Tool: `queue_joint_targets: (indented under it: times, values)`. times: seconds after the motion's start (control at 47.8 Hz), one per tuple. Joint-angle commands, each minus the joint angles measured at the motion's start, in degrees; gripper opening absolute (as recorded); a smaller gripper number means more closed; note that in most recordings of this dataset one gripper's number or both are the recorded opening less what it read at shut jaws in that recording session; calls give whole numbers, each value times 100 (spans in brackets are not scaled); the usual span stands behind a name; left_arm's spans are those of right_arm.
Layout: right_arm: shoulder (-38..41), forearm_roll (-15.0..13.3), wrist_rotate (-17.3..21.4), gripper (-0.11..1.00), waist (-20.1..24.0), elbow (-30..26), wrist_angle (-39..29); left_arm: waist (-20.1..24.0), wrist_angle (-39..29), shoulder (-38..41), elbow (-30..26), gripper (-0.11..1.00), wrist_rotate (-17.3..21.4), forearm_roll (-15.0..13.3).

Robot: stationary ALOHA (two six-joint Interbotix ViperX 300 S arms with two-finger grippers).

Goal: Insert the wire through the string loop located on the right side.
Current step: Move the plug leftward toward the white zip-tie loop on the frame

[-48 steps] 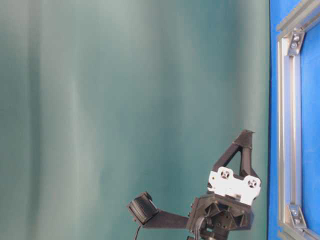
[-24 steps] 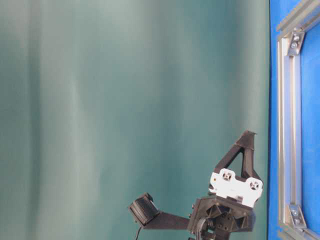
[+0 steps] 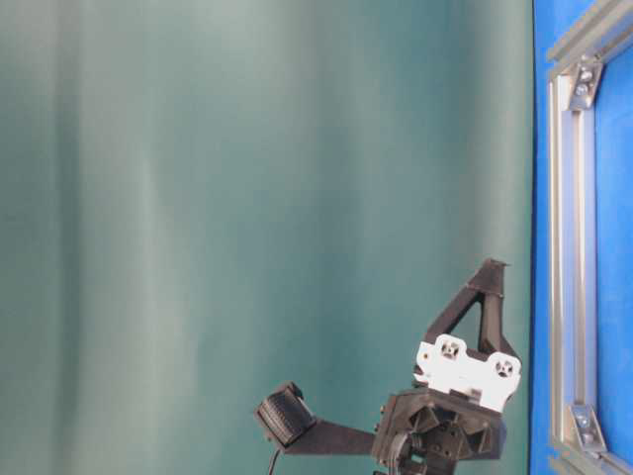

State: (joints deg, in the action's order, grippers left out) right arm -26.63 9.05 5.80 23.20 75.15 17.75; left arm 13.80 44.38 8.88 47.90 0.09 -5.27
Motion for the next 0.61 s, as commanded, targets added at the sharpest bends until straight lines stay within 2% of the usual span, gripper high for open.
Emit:
queue_joint_targets:
  times: [0.0,0.355,0.586]
  values:
    - [-114,0,-9,-3,-141,0,79,-26,26,-202,-44,0,-9,18]
    - [-229,-18,-35,-3,-747,149,193,-26,26,-202,-44,0,-9,18]
    - [-229,-26,-44,-3,-932,158,202,-26,26,-202,-44,0,-9,18]
